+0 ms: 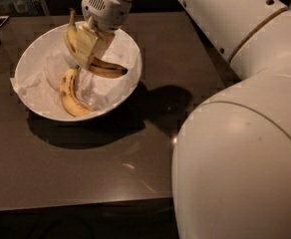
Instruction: Pick banana from white bowl
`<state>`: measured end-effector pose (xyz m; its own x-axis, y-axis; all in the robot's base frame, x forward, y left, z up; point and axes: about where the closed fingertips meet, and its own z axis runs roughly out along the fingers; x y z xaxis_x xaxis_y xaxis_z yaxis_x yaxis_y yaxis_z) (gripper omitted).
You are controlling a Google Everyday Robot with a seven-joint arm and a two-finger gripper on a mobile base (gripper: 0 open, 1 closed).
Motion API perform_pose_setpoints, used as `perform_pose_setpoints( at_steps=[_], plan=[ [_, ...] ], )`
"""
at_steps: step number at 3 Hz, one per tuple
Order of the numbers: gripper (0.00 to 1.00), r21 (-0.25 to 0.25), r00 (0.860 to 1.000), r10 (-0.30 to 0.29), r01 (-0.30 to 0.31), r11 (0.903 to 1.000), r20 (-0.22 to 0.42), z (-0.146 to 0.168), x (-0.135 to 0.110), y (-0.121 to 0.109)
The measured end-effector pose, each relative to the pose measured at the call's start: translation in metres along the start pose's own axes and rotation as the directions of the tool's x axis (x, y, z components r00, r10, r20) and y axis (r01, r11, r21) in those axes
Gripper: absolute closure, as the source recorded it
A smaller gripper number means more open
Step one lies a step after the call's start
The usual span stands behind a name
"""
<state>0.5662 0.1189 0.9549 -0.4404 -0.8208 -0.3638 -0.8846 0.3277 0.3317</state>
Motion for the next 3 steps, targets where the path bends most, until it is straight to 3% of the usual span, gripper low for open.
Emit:
perform_pose_setpoints(
  at_steps=[2, 3],
  plan=[
    [1.0, -0.026, 0.988, 0.143, -0.145, 0.9892, -0.049, -0.011, 0.051, 0.028],
    [1.0, -0.018, 0.975, 0.216, -0.217, 0.976, -0.047, -0.021, 0.079, 0.043]
  ],
)
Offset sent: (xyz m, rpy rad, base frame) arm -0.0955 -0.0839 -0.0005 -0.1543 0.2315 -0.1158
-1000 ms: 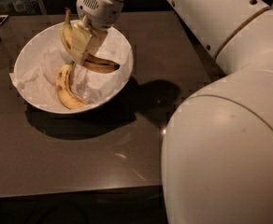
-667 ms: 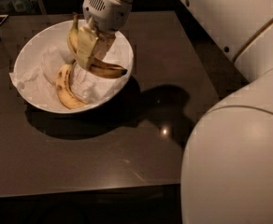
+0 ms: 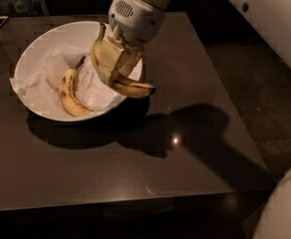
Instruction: Pick banana from white bowl
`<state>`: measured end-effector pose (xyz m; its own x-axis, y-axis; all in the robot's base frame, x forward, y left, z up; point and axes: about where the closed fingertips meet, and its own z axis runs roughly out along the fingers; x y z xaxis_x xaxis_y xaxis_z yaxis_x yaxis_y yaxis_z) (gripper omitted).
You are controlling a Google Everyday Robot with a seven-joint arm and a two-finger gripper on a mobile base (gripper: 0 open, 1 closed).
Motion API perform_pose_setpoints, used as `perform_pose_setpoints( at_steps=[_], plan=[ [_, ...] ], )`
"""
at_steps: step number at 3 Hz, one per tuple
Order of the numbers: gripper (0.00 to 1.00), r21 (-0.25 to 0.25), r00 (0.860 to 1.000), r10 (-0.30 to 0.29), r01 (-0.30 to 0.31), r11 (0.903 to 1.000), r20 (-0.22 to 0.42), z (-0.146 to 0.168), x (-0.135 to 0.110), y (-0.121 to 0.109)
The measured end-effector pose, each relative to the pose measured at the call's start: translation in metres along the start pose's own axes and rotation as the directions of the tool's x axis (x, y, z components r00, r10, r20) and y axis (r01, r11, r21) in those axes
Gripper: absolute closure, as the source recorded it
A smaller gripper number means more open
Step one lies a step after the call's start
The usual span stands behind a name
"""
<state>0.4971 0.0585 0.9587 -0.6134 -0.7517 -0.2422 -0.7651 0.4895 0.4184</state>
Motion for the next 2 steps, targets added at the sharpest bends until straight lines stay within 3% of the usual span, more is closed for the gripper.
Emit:
perform_pose_setpoints(
  at_steps=[2],
  plan=[
    [1.0, 0.03, 0.993, 0.115, -0.116, 0.9928, 0.042, -0.012, 0.045, 0.02]
  ],
)
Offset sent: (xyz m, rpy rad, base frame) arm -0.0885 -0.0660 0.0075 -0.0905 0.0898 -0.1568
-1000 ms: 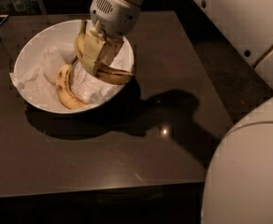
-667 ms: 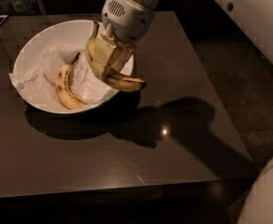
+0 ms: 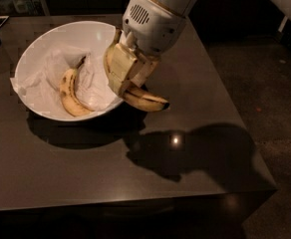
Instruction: Pick banana from white bowl
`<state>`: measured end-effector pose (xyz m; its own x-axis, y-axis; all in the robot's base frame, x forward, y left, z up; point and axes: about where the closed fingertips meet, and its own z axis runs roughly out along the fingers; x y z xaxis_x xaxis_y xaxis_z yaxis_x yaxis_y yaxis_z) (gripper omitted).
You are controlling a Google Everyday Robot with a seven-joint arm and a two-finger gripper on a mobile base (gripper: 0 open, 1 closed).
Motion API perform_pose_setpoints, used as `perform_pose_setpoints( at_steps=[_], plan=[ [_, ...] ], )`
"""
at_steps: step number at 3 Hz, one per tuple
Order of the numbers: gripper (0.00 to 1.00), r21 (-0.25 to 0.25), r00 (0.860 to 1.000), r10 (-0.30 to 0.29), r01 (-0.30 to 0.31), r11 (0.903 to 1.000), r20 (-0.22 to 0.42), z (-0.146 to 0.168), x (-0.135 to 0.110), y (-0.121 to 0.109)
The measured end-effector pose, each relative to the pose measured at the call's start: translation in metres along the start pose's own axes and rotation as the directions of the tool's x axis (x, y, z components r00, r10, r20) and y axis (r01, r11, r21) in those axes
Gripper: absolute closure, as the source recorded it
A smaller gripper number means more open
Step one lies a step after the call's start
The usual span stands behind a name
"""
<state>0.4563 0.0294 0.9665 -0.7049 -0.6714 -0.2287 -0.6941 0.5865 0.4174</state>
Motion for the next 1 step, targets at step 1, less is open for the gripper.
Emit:
perform_pose_setpoints(
  at_steps=[1],
  plan=[
    [1.0, 0.002, 1.0, -0.001, 0.001, 1.0, 0.016, 0.0008, -0.0047, 0.0001]
  ],
)
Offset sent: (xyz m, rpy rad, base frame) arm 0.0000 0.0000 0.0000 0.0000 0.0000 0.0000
